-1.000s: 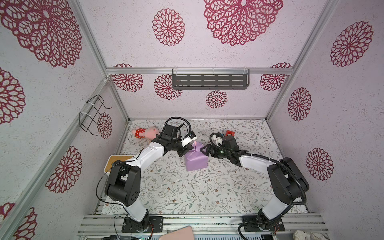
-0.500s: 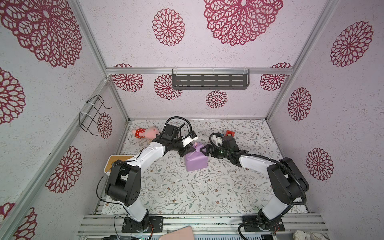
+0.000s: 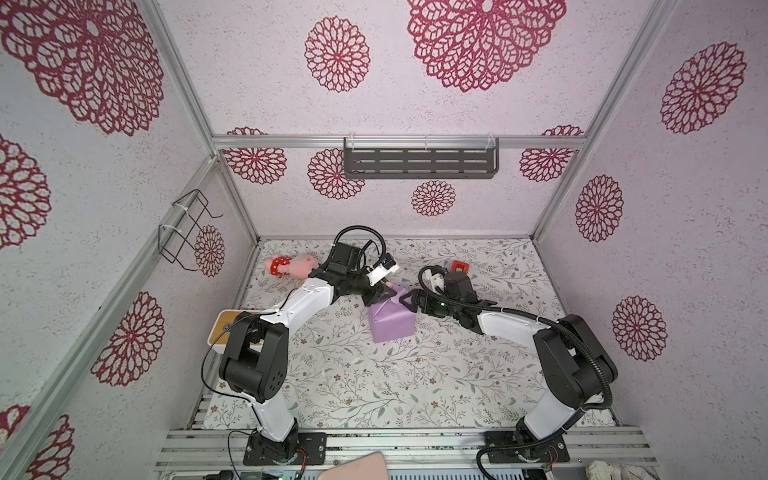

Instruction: Wrap the gift box in paper

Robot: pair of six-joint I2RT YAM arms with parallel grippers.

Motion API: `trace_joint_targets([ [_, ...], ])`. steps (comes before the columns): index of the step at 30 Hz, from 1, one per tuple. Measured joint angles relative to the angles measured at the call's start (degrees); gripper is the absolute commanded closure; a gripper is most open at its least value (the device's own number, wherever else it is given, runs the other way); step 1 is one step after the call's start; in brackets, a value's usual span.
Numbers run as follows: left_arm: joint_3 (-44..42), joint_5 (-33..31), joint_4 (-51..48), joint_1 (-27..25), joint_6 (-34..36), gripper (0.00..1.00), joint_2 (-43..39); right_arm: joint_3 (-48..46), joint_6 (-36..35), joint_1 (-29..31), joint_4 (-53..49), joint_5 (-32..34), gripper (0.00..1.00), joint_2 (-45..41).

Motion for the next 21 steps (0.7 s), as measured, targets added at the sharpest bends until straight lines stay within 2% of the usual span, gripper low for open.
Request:
trace_joint_targets([
  [7,-0.2,0.2,2.3,-0.4,-2.4,0.73,0.0,0.0,0.0,0.0,0.5,0.0,0.03,0.3],
  [16,-2.3,-1.8,2.9,-1.4,-3.1,0.97,-1.7,0.0,0.7,0.0,1.2,0.0,0.03,0.6],
  [21,-4.1,-3.6,3.3,-2.4,-3.3,1.0,-3.3,0.0,1.5,0.1,1.3,0.0,0.03,0.7],
])
